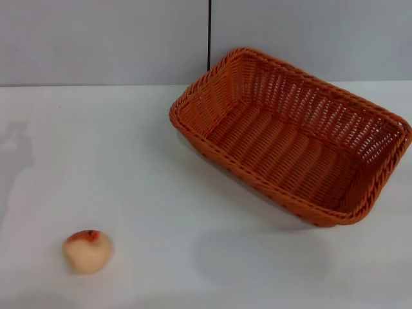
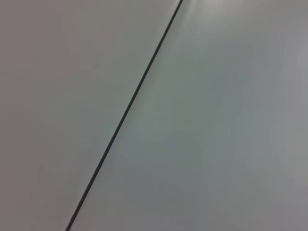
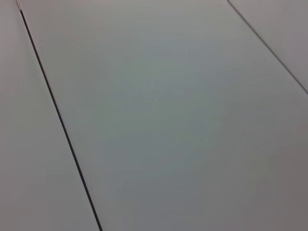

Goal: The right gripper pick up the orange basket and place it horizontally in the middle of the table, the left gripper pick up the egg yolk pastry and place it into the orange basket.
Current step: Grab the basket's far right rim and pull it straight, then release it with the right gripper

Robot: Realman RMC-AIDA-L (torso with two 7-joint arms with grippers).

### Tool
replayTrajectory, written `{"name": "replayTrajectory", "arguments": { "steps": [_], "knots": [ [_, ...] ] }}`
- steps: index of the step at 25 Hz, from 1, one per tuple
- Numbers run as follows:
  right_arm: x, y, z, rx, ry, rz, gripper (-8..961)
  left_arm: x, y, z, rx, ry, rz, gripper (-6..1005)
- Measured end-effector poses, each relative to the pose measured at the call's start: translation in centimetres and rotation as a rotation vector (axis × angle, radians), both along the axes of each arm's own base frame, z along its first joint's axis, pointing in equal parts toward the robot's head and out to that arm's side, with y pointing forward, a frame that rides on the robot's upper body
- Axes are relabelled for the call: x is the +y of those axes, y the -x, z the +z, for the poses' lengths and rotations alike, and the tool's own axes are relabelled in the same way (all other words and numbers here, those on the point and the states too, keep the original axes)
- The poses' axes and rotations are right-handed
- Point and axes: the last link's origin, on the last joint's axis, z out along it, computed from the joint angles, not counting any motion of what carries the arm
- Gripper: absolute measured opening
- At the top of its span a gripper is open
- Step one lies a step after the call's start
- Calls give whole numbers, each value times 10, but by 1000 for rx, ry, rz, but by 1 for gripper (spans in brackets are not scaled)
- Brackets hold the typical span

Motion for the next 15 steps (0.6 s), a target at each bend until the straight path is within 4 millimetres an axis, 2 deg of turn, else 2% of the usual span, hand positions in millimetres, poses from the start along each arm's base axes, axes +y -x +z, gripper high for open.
{"name": "replayTrajectory", "arguments": {
  "steps": [4, 5, 11, 15],
  "knots": [
    [1, 1, -1, -2, 6, 4, 20, 0, 0, 0, -1, 2, 0, 161],
    [1, 1, -1, -2, 6, 5, -3, 0, 0, 0, -1, 2, 0, 138],
    [2, 1, -1, -2, 7, 8, -1, 2, -1, 0, 3, 8, -8, -2],
    [6, 4, -2, -23, 40, 24, 15, 3, -2, 0, 9, 12, -16, 17]
  ]
}}
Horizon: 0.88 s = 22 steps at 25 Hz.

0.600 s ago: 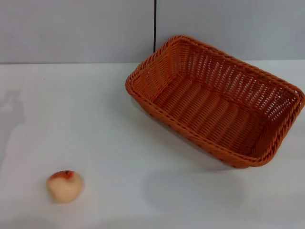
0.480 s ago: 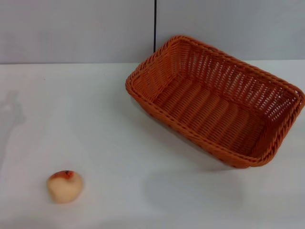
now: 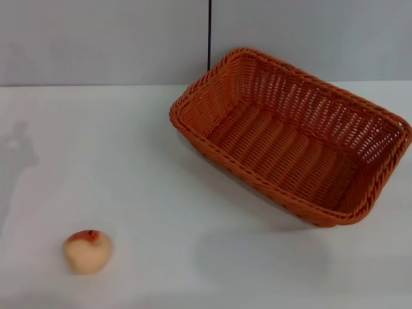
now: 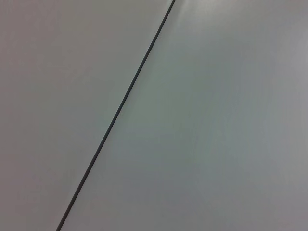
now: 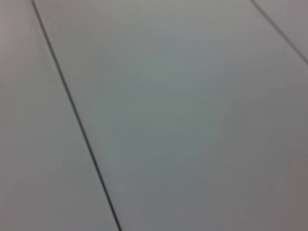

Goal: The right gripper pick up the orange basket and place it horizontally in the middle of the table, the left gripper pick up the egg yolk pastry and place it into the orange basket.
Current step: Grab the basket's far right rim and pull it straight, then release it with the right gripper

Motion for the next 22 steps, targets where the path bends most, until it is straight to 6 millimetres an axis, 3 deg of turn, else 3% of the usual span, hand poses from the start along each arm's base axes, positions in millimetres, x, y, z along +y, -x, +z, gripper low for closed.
{"name": "replayTrajectory", "arguments": {
  "steps": [4, 10, 12, 18, 20, 22],
  "knots": [
    [3, 3, 3, 4, 25, 35, 30, 1, 0, 0, 0, 1, 3, 36],
    [14, 17, 14, -25, 198, 169, 54, 4, 1, -1, -7, 3, 13, 65],
    [17, 24, 21, -26, 272, 223, 62, 4, 0, -1, -4, 8, 10, 153],
    [27, 49, 61, -11, 579, 378, 261, 3, 1, -3, -1, 18, 11, 409],
    [30, 54, 66, -28, 624, 391, 465, 3, 1, -3, -2, 20, 13, 492],
    [35, 62, 73, -58, 719, 395, 524, 3, 1, -3, -3, 22, 16, 563]
  ]
}}
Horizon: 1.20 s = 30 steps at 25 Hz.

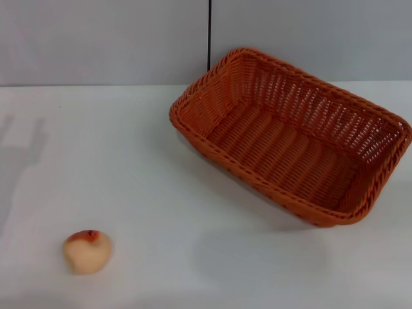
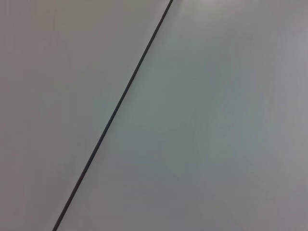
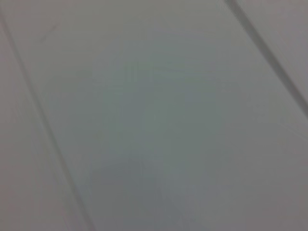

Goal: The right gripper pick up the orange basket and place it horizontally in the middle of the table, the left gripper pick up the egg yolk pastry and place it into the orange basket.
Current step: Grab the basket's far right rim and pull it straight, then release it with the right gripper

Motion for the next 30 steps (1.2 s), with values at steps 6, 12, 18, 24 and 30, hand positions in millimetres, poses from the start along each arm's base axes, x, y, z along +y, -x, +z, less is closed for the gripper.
{"name": "replayTrajectory", "arguments": {
  "steps": [6, 12, 18, 24, 30],
  "knots": [
    [29, 30, 24, -214, 370, -58, 643, 1, 0, -1, -9, 8, 3, 704],
    [49, 51, 39, -371, 605, -110, 642, 1, 0, -1, -16, 11, 1, 703],
    [77, 64, 35, -542, 756, -229, 642, -2, 2, -3, -22, 18, 11, 702],
    [86, 68, 18, -678, 886, -292, 643, -7, 4, -4, -37, 25, 17, 701],
    [88, 66, 3, -757, 957, -340, 632, -9, 6, -3, -49, 26, 22, 700]
  ]
}}
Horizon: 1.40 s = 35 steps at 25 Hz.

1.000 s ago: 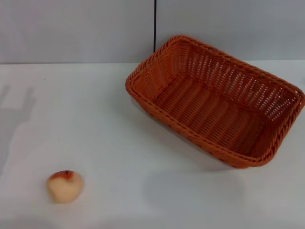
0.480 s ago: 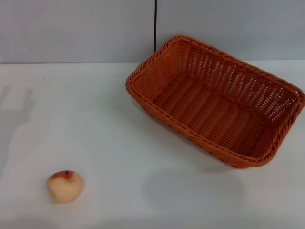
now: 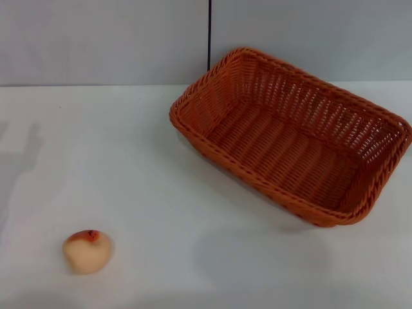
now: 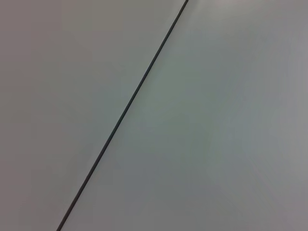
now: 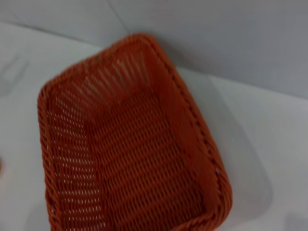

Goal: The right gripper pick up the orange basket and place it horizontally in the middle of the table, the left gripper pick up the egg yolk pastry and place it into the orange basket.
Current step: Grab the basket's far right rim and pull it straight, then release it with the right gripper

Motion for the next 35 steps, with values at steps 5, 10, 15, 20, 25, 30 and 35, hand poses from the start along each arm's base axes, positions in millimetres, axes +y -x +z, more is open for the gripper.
{"name": "replayTrajectory", "arguments": {
  "steps": [5, 10, 15, 20, 25, 30, 35],
  "knots": [
    [4, -1, -15, -4, -4, -1, 622, 3, -1, -1, 0, 7, -2, 699],
    [10, -7, -30, 18, -22, -27, 611, 6, -3, -2, -1, 9, -8, 698],
    [16, -15, -45, 7, -5, -75, 600, 9, -2, -3, -1, 18, 1, 697],
    [21, -16, -54, -5, -6, -75, 590, 12, -1, -4, -2, 29, 13, 696],
    [23, -13, -62, 0, -8, -66, 579, 14, 0, -5, -1, 33, 21, 694],
    [27, -10, -67, -5, -16, -56, 568, 15, 1, -5, -2, 35, 30, 692],
    [30, -11, -76, -21, -21, -49, 558, 15, 2, -4, -5, 29, 41, 690]
  ]
}}
